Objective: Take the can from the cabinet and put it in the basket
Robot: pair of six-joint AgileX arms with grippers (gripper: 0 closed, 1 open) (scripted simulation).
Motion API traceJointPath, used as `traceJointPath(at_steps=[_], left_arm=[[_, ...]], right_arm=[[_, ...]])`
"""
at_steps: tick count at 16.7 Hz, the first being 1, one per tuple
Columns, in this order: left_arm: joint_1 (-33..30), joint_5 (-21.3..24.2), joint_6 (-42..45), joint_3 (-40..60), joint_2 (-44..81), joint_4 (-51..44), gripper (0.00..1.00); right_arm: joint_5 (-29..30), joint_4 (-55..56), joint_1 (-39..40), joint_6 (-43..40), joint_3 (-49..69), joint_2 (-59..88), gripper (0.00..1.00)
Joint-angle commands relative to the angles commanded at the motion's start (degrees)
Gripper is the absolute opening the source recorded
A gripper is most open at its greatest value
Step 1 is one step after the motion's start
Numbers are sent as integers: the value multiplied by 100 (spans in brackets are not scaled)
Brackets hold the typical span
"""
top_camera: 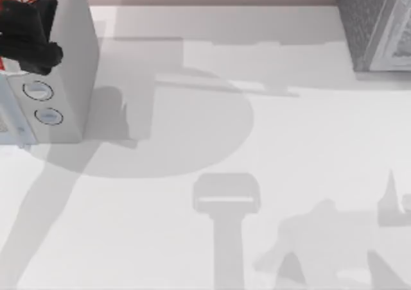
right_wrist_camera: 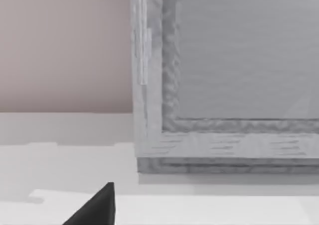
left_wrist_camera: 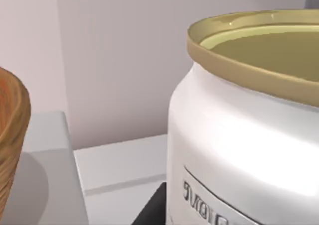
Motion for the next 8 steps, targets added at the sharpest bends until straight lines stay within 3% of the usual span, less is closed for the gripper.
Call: traceJointPath(at_steps=[5,8], left_arm=[[1828,2874,43,1669,2078,165,0],[2848,4343,155,2641,3114,246,0]], right_arm=[[0,0,0,0,0,0,100],[0,0,0,0,0,0,100]])
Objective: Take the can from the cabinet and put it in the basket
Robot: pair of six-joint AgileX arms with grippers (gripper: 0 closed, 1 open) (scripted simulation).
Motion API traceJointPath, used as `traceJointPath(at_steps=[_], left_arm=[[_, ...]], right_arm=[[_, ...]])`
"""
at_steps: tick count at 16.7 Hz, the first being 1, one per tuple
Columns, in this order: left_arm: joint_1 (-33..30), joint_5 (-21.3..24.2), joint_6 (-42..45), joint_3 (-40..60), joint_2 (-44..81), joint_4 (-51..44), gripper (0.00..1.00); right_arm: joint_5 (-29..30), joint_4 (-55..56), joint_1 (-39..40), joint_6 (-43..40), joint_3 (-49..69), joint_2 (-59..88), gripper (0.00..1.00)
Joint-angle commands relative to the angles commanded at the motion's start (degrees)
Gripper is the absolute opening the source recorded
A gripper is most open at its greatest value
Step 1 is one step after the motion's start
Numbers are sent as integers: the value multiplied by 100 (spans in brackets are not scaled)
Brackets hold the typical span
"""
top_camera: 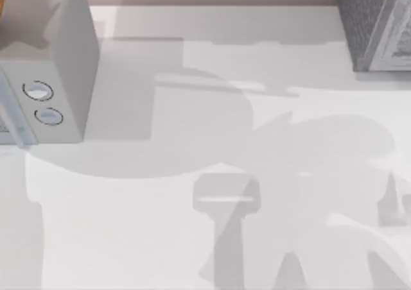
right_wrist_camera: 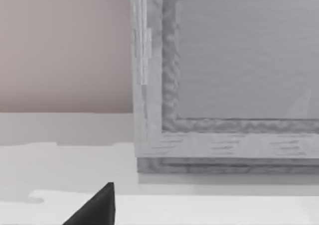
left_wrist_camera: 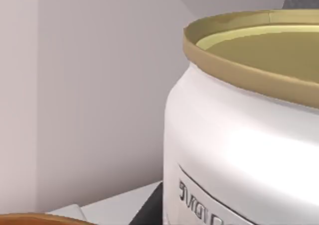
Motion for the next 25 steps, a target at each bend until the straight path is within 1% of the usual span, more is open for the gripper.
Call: traceJointPath(at_steps=[3,6,9,11,13,16,22,25], left_arm=[[865,1232,165,921,776,104,0],[1467,2276,300,1660,1382,119,0],[1929,3017,388,2197,1858,39,0],[2149,3332,497,2502,2021,21,0],[2298,3526,599,2716,2099,9,0],[2398,3638,658,2834,2162,-36,0],[2355,3613,658,2767,2162,-18,0],[2127,3359,520,2561,2202,291,0]], right_arm=[[0,0,0,0,0,0,100],[0,0,0,0,0,0,100],[0,0,0,0,0,0,100],[0,0,0,0,0,0,100],[0,0,0,0,0,0,100],[0,0,0,0,0,0,100],[0,0,0,0,0,0,100],[0,0,0,0,0,0,100]])
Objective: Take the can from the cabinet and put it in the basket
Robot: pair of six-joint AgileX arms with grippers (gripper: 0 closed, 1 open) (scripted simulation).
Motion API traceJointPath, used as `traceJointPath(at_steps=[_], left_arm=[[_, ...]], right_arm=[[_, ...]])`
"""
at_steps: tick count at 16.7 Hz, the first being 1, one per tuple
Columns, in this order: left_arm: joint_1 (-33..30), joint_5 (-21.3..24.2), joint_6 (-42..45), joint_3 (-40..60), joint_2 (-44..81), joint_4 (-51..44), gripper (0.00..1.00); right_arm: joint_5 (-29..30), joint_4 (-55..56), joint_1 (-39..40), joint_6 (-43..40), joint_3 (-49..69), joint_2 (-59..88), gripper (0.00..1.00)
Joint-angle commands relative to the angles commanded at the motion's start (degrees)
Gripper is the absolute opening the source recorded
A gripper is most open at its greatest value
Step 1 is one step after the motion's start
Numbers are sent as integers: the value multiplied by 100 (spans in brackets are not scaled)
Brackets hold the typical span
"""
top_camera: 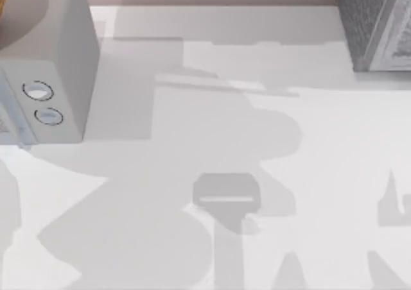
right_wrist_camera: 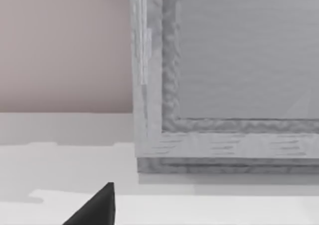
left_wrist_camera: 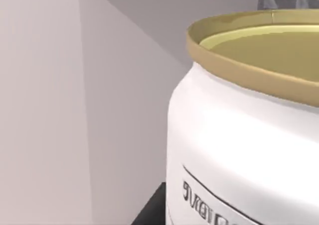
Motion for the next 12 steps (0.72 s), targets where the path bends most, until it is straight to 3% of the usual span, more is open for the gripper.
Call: traceJointPath(at_steps=[6,10,12], left_arm=[[-515,-502,-228,-353,34,755,0],[-554,-543,-247,-383,36,799,0],[-554,-543,-247,-383,36,799,15]], right_arm=[[0,0,0,0,0,0,100],[0,0,0,0,0,0,100],[0,0,0,0,0,0,100]])
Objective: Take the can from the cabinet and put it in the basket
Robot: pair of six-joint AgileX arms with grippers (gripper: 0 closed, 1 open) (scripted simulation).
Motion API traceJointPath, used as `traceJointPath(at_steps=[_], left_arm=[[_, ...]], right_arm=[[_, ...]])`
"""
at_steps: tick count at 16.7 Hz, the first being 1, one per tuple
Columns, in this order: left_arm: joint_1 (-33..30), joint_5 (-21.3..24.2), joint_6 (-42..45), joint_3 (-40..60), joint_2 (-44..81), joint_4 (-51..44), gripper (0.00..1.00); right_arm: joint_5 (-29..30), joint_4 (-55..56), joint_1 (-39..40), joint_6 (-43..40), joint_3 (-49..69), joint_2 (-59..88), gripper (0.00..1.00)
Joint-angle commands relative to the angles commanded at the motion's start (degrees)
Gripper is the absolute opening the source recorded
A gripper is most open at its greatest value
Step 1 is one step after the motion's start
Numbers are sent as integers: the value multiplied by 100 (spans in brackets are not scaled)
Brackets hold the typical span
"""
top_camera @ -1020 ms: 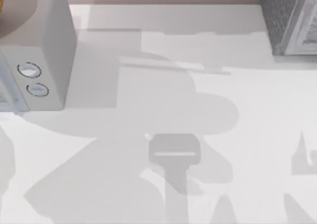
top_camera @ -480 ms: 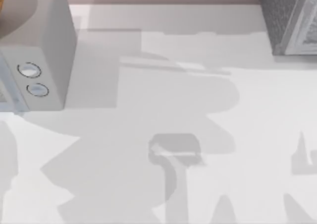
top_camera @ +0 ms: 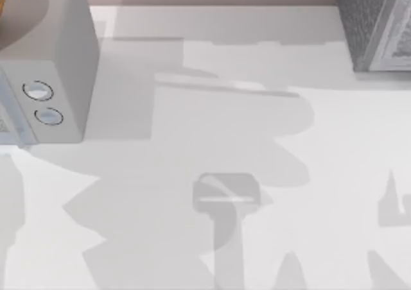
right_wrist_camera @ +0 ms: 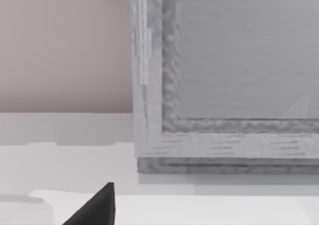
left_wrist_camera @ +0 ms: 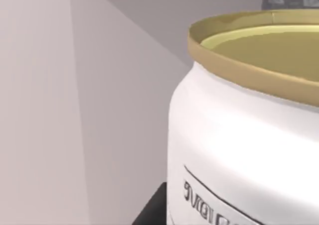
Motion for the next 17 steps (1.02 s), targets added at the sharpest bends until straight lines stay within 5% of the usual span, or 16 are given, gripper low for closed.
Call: traceJointPath(at_steps=[11,17], left_arm=[[0,0,0,0,0,0,98],[0,0,0,0,0,0,100]], right_arm=[[0,0,0,0,0,0,100],[0,0,0,0,0,0,100]])
